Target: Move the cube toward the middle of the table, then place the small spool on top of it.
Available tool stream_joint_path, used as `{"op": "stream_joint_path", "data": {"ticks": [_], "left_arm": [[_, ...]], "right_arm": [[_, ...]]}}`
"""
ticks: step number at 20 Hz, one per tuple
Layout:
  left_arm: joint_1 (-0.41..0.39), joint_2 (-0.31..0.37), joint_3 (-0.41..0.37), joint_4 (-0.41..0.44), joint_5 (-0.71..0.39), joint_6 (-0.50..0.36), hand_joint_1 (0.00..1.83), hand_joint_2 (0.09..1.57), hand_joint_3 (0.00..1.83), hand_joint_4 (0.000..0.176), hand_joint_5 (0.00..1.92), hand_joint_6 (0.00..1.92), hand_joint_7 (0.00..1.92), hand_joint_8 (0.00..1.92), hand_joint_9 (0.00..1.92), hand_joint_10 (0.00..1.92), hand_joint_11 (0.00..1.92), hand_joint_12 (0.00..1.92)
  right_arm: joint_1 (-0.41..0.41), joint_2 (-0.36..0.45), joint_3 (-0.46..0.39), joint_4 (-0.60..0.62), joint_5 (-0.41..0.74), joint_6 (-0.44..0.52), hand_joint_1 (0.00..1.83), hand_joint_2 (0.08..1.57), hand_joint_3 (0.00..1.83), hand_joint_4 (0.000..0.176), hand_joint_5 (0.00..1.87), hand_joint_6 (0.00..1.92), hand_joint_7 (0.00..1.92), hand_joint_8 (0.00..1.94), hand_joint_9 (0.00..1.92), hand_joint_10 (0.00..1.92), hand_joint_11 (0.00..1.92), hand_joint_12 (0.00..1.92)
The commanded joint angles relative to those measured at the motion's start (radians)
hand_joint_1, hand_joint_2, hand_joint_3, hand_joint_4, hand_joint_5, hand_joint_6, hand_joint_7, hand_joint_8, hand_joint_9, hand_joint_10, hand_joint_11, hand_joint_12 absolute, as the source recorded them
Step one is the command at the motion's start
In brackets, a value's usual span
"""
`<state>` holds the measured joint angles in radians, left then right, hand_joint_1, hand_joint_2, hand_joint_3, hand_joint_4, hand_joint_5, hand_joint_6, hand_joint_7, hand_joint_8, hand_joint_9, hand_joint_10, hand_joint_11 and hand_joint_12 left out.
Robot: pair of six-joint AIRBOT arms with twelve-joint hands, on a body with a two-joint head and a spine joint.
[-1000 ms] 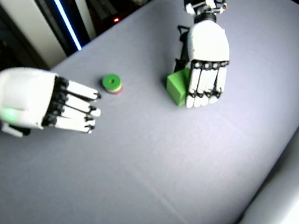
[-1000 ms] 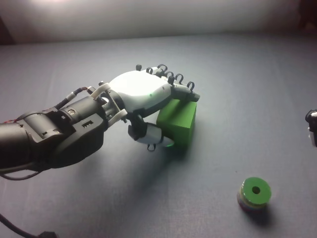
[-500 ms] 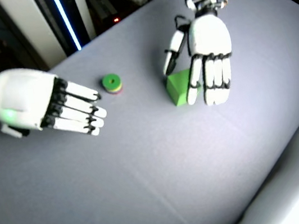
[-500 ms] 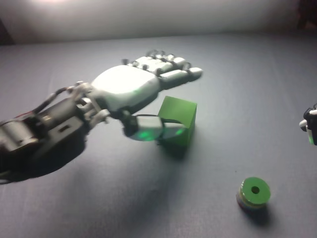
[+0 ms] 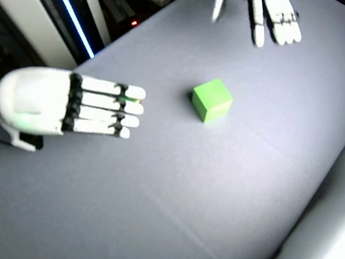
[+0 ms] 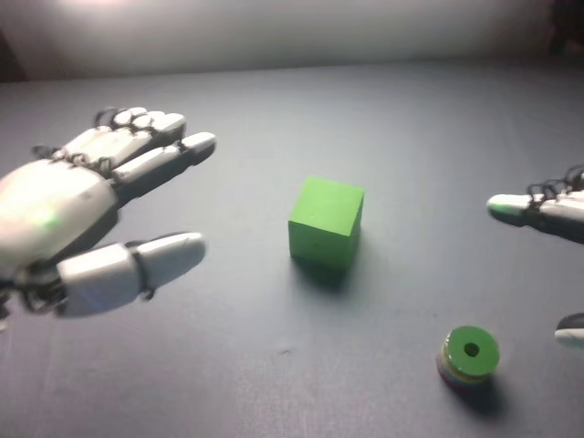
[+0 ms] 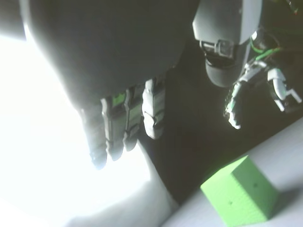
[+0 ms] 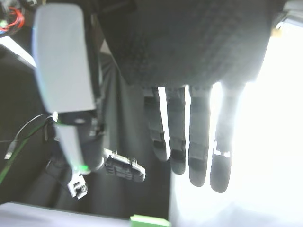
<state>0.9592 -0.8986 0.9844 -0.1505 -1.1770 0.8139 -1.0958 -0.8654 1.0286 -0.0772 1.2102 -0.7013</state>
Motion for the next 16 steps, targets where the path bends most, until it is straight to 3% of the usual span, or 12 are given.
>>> {"op": "stream_joint_path", "data": {"ticks": [1,2,3,4,5,6,7,8,11,12,13,16], "left_arm": [[0.015,0.027,-0.010,-0.012,-0.195,0.004,0.00,1.18,0.00,0.137,0.09,0.00,0.03,0.00,0.00,0.00,0.00,0.00],[0.060,0.059,-0.042,-0.023,-0.227,0.012,0.00,1.18,0.00,0.137,0.09,0.00,0.03,0.00,0.00,0.00,0.00,0.00],[0.121,0.089,-0.073,-0.049,-0.276,0.017,0.00,1.16,0.00,0.132,0.10,0.00,0.01,0.00,0.00,0.00,0.00,0.00],[0.163,0.103,-0.089,-0.069,-0.310,0.017,0.00,1.15,0.00,0.137,0.08,0.00,0.00,0.00,0.00,0.00,0.00,0.00],[0.214,0.118,-0.112,-0.100,-0.362,0.017,0.00,1.15,0.00,0.131,0.06,0.00,0.00,0.00,0.00,0.00,0.00,0.00],[0.259,0.126,-0.130,-0.125,-0.407,0.019,0.00,1.14,0.00,0.129,0.04,0.00,0.00,0.00,0.00,0.00,0.00,0.00],[0.298,0.133,-0.148,-0.147,-0.449,0.021,0.00,1.14,0.00,0.129,0.04,0.00,0.00,0.00,0.00,0.00,0.00,0.00],[0.336,0.139,-0.162,-0.166,-0.483,0.021,0.00,1.13,0.00,0.123,0.03,0.00,0.00,0.00,0.00,0.00,0.00,0.00],[0.401,0.150,-0.184,-0.224,-0.549,0.018,0.00,1.13,0.00,0.137,0.02,0.00,0.00,0.00,0.00,0.00,0.00,0.00],[0.405,0.150,-0.184,-0.228,-0.549,0.018,0.00,1.15,0.00,0.152,0.02,0.00,0.00,0.00,0.00,0.00,0.00,0.00],[0.405,0.150,-0.184,-0.229,-0.549,0.017,0.00,1.14,0.00,0.155,0.02,0.00,0.00,0.00,0.00,0.00,0.00,0.00],[0.405,0.145,-0.187,-0.225,-0.549,0.017,0.00,1.14,0.00,0.140,0.03,0.00,0.00,0.00,0.00,0.00,0.00,0.00]], "right_arm": [[0.021,0.003,-0.001,-0.016,0.088,0.013,0.71,1.10,0.00,0.054,0.23,0.00,0.34,0.00,0.41,0.00,0.14,0.91],[0.037,0.004,-0.001,-0.044,0.064,0.015,0.71,1.10,0.00,0.054,0.23,0.00,0.34,0.00,0.41,0.00,0.14,0.91],[0.061,0.004,-0.001,-0.081,0.030,0.020,0.73,1.08,0.00,0.114,0.18,0.00,0.30,0.00,0.51,0.02,0.27,1.00],[0.076,0.004,-0.001,-0.101,0.005,0.023,0.71,1.06,0.00,0.104,0.19,0.00,0.30,0.00,0.54,0.01,0.35,0.95],[0.092,0.002,-0.001,-0.128,-0.026,0.023,0.69,1.03,0.00,0.110,0.19,0.00,0.30,0.00,0.57,0.01,0.38,0.90],[0.104,-0.001,0.000,-0.149,-0.049,0.024,0.68,1.01,0.00,0.089,0.20,0.01,0.32,0.01,0.58,0.01,0.38,0.89],[0.116,-0.005,0.001,-0.172,-0.075,0.031,0.68,1.01,0.00,0.089,0.20,0.01,0.32,0.01,0.58,0.01,0.38,0.89],[0.131,-0.010,0.003,-0.197,-0.099,0.036,0.66,0.98,0.00,0.074,0.22,0.00,0.34,0.00,0.62,0.01,0.39,1.03],[0.164,-0.019,0.007,-0.256,-0.163,0.045,0.70,0.95,0.00,0.071,0.24,0.00,0.36,0.00,0.66,0.01,0.36,1.19],[0.175,-0.023,0.010,-0.279,-0.181,0.051,0.71,0.95,0.00,0.086,0.24,0.00,0.34,0.00,0.67,0.02,0.36,1.21],[0.188,-0.030,0.014,-0.302,-0.204,0.060,0.71,0.95,0.00,0.090,0.24,0.00,0.33,0.00,0.66,0.01,0.33,1.20],[0.208,-0.056,0.026,-0.340,-0.257,0.061,0.76,0.96,0.00,0.088,0.27,0.00,0.34,0.00,0.66,0.01,0.35,1.07]]}}
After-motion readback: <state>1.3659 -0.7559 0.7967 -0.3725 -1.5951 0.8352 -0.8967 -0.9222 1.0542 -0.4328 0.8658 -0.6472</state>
